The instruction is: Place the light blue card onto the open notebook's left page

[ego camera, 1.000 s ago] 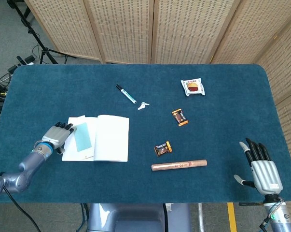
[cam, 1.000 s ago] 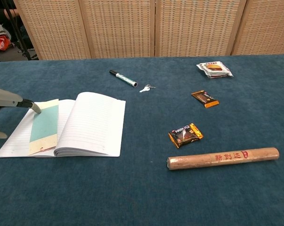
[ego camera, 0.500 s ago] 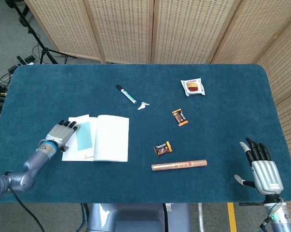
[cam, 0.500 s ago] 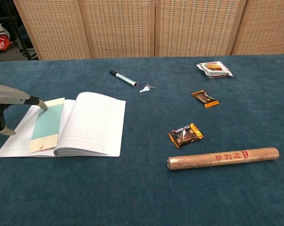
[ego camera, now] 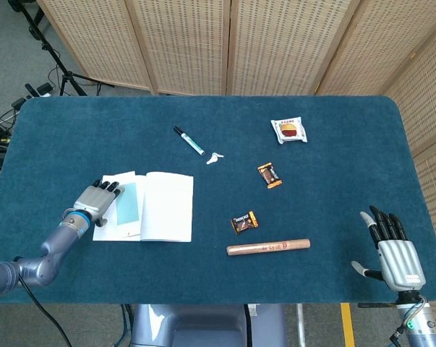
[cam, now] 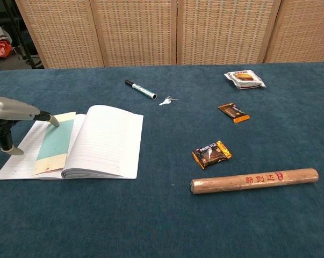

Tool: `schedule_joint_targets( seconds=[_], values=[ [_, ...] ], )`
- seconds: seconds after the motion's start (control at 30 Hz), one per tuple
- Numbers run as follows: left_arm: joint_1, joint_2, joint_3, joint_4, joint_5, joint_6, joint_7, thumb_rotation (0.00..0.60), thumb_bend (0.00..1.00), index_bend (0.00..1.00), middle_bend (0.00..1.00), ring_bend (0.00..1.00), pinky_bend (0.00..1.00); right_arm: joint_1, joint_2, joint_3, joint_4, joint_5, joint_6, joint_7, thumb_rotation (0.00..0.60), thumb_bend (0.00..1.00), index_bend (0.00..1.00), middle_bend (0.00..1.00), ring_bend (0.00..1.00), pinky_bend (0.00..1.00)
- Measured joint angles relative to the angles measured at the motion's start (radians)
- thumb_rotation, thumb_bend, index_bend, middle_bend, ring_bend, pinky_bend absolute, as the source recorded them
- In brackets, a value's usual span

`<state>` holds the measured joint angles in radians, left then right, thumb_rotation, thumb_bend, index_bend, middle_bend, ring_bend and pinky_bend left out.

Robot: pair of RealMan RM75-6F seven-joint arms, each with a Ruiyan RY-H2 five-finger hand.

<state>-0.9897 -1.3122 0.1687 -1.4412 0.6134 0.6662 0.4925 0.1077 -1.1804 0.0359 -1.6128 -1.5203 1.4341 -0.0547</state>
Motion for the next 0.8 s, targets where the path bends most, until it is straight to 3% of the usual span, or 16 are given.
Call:
schedule_joint_targets(
  seconds=[0.8],
  values=[
    [0.002,-0.039,-0.027,-0.007,0.022,0.042,0.034,0.600,0.31,0.00,0.00,0.00,0.00,-0.002,0.001,-0.001,0.000,-0.007,0.006,0.004,0.600,0.16,0.00,0.00,0.00,0.00]
  ],
)
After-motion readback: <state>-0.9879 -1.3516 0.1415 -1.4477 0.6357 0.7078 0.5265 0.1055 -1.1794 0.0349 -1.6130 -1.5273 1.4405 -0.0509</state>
